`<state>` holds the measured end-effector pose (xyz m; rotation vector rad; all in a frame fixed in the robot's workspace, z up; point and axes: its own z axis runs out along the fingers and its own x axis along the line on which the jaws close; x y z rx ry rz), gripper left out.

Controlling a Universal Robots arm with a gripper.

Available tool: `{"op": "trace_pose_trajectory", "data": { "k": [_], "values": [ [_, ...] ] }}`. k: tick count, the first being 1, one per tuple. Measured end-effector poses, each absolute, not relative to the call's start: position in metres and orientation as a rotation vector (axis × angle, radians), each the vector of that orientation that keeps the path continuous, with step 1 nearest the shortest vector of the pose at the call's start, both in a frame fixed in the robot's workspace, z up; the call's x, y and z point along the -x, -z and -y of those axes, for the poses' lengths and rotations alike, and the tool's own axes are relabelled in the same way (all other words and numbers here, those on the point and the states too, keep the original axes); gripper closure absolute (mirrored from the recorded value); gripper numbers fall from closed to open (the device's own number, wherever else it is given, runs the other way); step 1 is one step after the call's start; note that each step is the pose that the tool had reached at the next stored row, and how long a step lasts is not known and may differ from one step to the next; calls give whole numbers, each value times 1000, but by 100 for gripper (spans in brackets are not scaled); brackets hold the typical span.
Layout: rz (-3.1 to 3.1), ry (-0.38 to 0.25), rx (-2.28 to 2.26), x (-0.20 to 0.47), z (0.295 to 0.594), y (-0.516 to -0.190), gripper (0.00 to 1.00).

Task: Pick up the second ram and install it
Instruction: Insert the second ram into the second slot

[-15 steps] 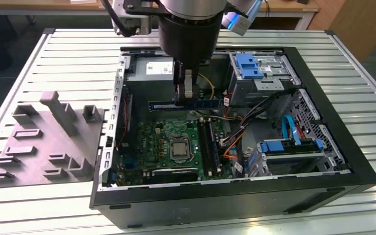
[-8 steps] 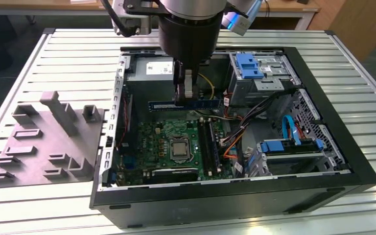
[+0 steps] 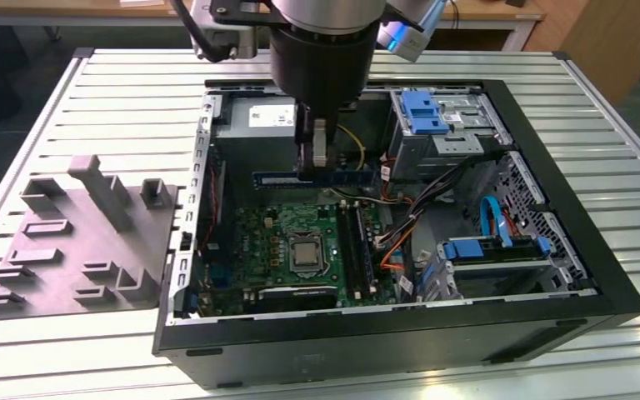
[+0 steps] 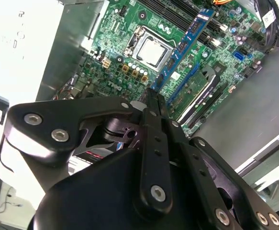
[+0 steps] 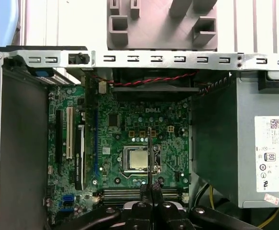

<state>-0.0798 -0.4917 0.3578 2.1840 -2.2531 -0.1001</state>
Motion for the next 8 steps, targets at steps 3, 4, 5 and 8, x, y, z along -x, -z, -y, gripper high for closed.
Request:
{"op": "trace_pose_trajectory", "data": {
  "k": [3,4,5,8],
  "values": [
    [2311,100,-2125,80,492,-357,88],
    [2331,100,-2104,80,492,-357,88],
    [2351,100,-2083,80,492,-356,88],
    [2407,100,-2020,80,492,-355,88]
  ]
}}
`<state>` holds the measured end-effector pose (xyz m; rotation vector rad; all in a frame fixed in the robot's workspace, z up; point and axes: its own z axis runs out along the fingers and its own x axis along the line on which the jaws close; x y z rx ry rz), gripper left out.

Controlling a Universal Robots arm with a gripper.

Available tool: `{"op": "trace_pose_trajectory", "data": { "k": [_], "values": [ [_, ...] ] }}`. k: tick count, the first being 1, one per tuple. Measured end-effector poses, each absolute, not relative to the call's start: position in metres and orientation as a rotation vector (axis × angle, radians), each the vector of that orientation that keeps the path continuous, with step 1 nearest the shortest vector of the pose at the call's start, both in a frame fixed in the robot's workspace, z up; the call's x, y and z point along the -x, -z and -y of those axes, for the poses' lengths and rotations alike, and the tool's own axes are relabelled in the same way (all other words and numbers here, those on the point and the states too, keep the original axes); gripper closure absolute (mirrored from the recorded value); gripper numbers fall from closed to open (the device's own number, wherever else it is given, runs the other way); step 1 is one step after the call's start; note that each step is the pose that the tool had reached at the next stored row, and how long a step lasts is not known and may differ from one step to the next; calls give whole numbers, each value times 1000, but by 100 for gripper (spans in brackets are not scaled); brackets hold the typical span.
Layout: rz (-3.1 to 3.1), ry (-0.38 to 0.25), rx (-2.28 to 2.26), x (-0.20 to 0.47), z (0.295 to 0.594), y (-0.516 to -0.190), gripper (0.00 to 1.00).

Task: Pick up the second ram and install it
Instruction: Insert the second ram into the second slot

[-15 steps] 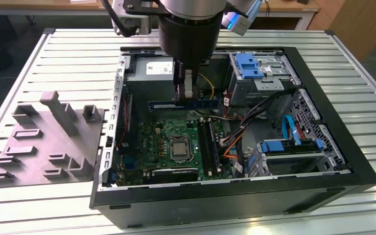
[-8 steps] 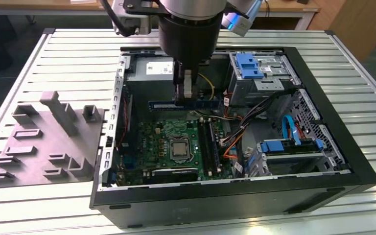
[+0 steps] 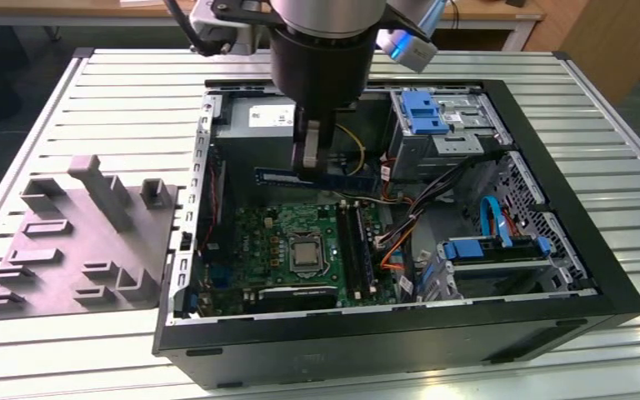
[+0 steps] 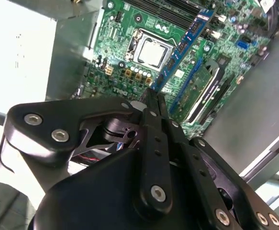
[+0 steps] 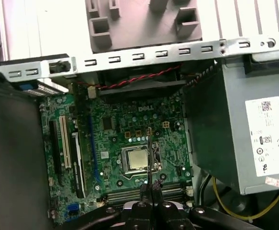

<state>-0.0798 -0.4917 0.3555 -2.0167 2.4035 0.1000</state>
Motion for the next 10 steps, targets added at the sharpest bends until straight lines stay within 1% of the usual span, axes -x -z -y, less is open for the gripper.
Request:
{"op": "trace_pose_trajectory", "data": {
  "k": [10],
  "values": [
    [-2572,-99,1787,80,492,-352,88]
  ]
}}
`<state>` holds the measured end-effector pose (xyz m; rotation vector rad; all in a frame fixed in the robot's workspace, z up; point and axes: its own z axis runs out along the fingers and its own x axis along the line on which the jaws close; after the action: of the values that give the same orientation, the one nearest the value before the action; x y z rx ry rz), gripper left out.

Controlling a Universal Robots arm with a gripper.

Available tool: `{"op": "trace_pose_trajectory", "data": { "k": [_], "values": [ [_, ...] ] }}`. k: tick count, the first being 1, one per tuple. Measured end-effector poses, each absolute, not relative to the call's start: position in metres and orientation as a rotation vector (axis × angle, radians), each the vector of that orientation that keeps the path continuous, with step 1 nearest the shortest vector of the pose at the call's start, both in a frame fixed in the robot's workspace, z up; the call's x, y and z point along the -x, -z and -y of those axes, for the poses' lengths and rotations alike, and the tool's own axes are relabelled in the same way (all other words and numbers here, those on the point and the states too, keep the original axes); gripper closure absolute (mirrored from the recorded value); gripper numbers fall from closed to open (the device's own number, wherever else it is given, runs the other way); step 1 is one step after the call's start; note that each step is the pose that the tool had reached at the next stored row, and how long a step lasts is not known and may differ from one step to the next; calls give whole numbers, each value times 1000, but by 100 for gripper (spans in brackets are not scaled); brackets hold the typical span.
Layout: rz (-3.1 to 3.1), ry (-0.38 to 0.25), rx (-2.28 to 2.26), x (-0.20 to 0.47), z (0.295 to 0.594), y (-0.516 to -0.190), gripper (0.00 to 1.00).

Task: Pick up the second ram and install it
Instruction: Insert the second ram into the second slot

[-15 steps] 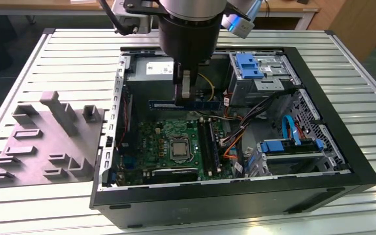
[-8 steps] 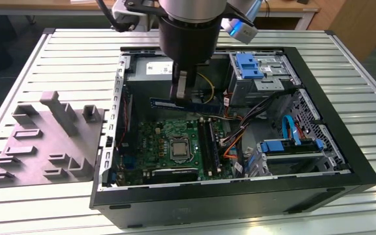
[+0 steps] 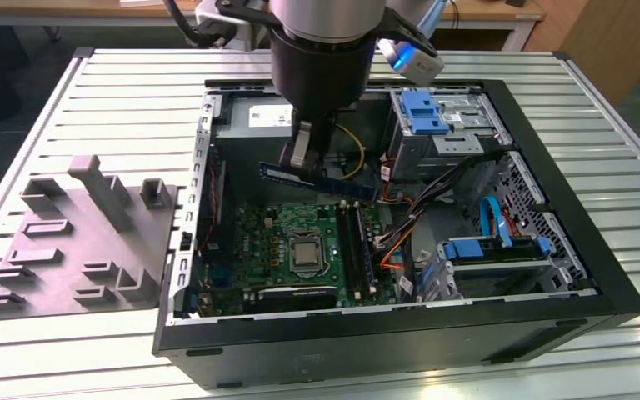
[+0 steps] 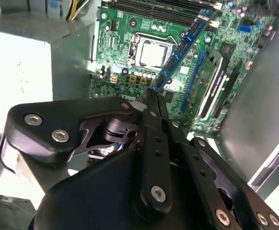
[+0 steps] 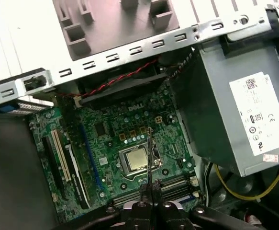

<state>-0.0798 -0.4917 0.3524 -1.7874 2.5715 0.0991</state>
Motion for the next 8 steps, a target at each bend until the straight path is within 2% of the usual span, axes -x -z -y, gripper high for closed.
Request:
{"op": "trace_pose_trajectory", "data": {
  "k": [8],
  "values": [
    [-2691,-98,1593,80,492,-350,88]
  ]
}}
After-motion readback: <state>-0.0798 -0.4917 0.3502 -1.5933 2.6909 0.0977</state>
